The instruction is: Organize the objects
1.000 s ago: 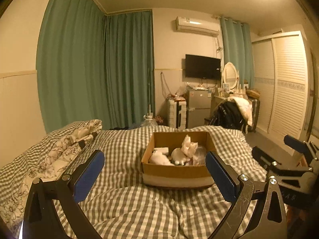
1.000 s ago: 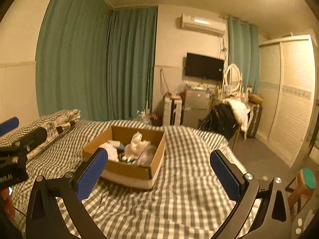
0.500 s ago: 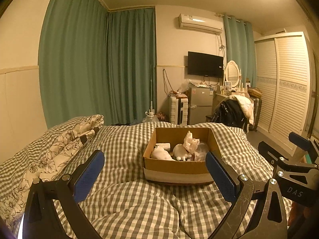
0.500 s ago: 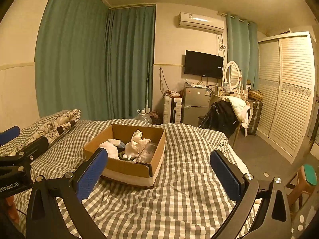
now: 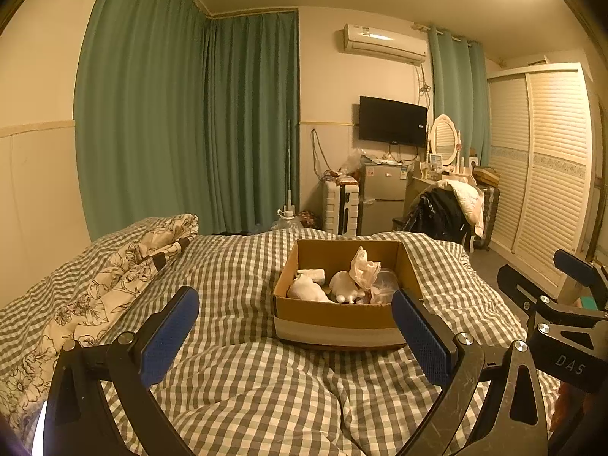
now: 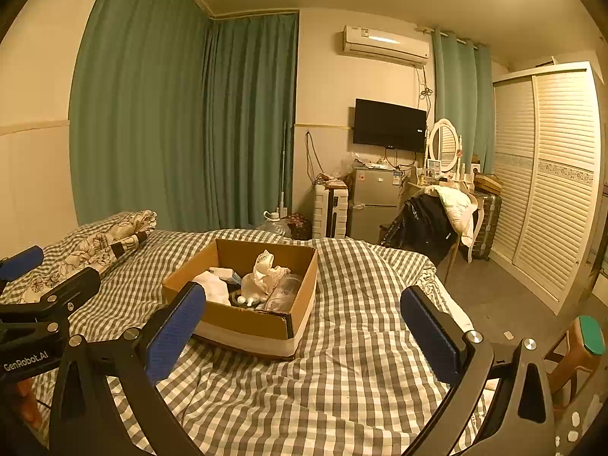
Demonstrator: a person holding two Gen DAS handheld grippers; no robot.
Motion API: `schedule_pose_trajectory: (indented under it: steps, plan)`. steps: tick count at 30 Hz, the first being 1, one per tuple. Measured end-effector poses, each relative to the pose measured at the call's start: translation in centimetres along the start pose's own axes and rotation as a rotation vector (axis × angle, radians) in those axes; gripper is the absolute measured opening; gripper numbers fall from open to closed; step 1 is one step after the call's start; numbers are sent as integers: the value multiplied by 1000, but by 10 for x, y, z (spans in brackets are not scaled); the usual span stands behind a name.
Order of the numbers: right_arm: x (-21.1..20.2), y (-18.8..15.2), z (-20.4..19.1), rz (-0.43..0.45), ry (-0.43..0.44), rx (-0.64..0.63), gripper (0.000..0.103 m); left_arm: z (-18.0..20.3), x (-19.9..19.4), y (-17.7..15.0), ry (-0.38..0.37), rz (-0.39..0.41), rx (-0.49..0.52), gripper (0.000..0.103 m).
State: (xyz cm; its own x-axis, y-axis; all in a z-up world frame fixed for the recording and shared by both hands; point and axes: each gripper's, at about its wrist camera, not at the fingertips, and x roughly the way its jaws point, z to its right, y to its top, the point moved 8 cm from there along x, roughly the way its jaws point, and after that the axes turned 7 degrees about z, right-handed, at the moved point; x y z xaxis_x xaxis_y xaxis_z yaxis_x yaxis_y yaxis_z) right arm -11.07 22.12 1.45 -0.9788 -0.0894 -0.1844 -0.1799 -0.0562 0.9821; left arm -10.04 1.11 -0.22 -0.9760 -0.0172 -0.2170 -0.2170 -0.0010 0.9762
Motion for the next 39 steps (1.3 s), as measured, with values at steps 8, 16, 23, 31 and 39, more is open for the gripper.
schedule_pose_trajectory:
  steps: [8,16,23,31,39]
  plan:
    - [-1,0,-4,-4,7,-7,103,2,-2,0,3,2,7,103]
    - [-2,1,-7,-2,5,-11,103,2,-2,1,5,5,7,103]
    - [-3,2,-7,-4,3,-10,103,1,-4,2,11,11,5,103]
    - [-3,2,-7,-5,2,-11,103,3,-6,4,12,23,10,103]
    - [-3,2,-7,-5,3,-11,103,3,-6,3,10,14,7,103]
